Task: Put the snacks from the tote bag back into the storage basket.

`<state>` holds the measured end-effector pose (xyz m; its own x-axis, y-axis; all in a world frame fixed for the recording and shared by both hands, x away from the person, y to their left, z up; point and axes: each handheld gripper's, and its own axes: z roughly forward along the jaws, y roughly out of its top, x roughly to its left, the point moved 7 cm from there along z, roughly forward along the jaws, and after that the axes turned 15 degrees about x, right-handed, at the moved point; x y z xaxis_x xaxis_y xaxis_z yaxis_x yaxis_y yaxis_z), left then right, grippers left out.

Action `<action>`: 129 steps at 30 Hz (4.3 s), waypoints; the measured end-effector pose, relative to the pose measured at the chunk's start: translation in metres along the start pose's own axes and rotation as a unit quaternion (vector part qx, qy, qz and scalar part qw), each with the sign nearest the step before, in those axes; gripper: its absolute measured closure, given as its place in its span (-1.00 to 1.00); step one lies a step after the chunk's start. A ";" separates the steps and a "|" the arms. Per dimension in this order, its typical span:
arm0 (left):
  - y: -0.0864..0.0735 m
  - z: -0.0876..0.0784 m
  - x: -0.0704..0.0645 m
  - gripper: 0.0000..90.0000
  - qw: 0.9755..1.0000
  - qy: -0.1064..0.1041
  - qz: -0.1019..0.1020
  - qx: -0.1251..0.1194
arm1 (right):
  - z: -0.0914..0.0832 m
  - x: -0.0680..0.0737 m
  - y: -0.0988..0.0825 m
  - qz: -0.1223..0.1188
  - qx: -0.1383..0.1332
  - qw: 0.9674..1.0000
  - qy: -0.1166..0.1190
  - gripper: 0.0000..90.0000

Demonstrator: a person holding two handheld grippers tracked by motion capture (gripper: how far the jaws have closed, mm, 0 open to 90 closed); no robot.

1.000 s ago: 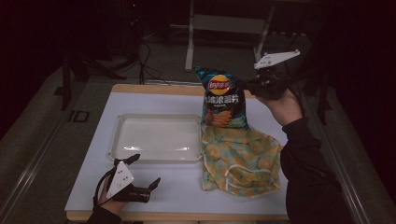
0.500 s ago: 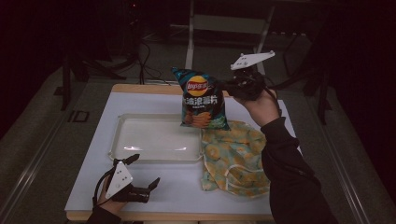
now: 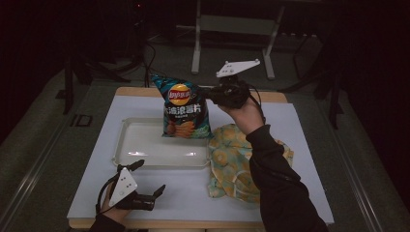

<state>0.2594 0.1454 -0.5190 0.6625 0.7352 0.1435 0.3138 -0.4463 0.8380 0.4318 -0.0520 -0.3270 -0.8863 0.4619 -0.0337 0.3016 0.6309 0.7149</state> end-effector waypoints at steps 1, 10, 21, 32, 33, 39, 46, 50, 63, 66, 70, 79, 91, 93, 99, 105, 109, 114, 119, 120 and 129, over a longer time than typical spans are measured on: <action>0.000 0.000 0.000 -0.99 1.000 0.000 0.000 0.000 | 0.000 0.000 0.000 0.000 0.000 1.000 0.000 1.00; 0.001 -0.002 0.002 -0.99 1.000 0.014 -0.005 -0.005 | 0.035 0.024 0.005 0.018 -0.061 0.997 0.036 1.00; 0.000 -0.002 0.001 -0.99 1.000 0.011 0.000 -0.002 | 0.086 0.040 -0.020 0.029 -0.026 0.996 0.080 1.00; 0.000 -0.001 0.000 -0.99 1.000 0.009 0.003 -0.001 | 0.113 0.035 -0.040 0.035 0.011 0.994 0.101 0.99; 0.000 -0.001 0.000 -0.99 1.000 0.009 0.003 -0.001 | 0.115 0.033 -0.042 0.036 0.017 0.994 0.099 1.00; 0.000 -0.001 -0.001 -0.99 1.000 0.007 0.003 -0.001 | 0.124 0.021 -0.054 0.046 0.045 0.993 0.094 0.99; 0.000 0.000 -0.001 -0.99 1.000 0.005 0.003 0.000 | 0.137 0.004 -0.061 0.060 0.072 0.992 0.079 0.98; 0.000 0.000 -0.001 -0.99 1.000 0.004 0.002 0.001 | 0.147 -0.002 -0.064 0.063 0.085 0.992 0.064 0.98; 0.000 0.000 -0.002 -0.99 1.000 0.001 0.003 0.002 | 0.165 -0.021 -0.076 0.084 0.103 0.991 0.020 0.68; 0.000 0.000 -0.002 -0.99 1.000 0.001 0.003 0.001 | 0.165 -0.024 -0.076 0.080 0.106 0.991 0.006 0.45; 0.000 0.000 -0.002 -0.99 1.000 0.000 0.003 0.001 | 0.161 -0.026 -0.074 0.087 0.101 0.991 0.003 0.20; 0.000 0.000 -0.002 -0.99 1.000 0.002 0.003 0.003 | 0.139 -0.022 -0.066 0.073 0.073 0.995 0.012 -0.47; 0.000 0.001 -0.002 -0.99 1.000 0.003 0.002 0.005 | 0.101 -0.012 -0.072 0.010 0.053 0.998 0.031 -0.69; 0.000 0.001 -0.002 -0.99 1.000 0.004 0.002 0.005 | 0.090 -0.007 -0.076 -0.007 0.052 0.998 0.042 -0.69; 0.000 0.001 -0.002 -0.99 1.000 0.004 0.004 0.005 | 0.068 -0.003 -0.088 -0.023 0.051 0.998 0.043 -0.68; 0.000 0.002 -0.002 -0.99 1.000 0.004 0.003 0.005 | 0.049 -0.006 -0.099 -0.021 0.040 0.998 0.040 -0.69; 0.000 0.002 -0.002 -0.99 1.000 0.004 0.004 0.005 | 0.036 -0.010 -0.109 -0.012 0.033 0.999 0.031 -0.69; 0.000 0.002 -0.002 -0.99 1.000 0.004 0.004 0.005 | 0.021 -0.015 -0.120 0.002 0.022 1.000 0.009 -0.68; 0.000 0.002 -0.002 -0.99 1.000 0.004 0.004 0.005 | 0.003 -0.024 -0.137 0.021 0.006 1.000 -0.018 -0.68; 0.000 0.002 -0.002 -0.99 1.000 0.004 0.004 0.005 | 0.000 -0.026 -0.140 0.026 0.004 0.999 -0.022 -0.68; 0.000 0.002 -0.002 -0.99 1.000 0.004 0.003 0.006 | -0.025 -0.035 -0.171 0.052 -0.014 0.997 -0.047 -0.68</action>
<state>0.2592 0.1427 -0.5204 0.6594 0.7361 0.1525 0.3176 -0.4567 0.8310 0.4026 -0.1915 -0.4310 -0.8141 0.5803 -0.0230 0.3787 0.5605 0.7365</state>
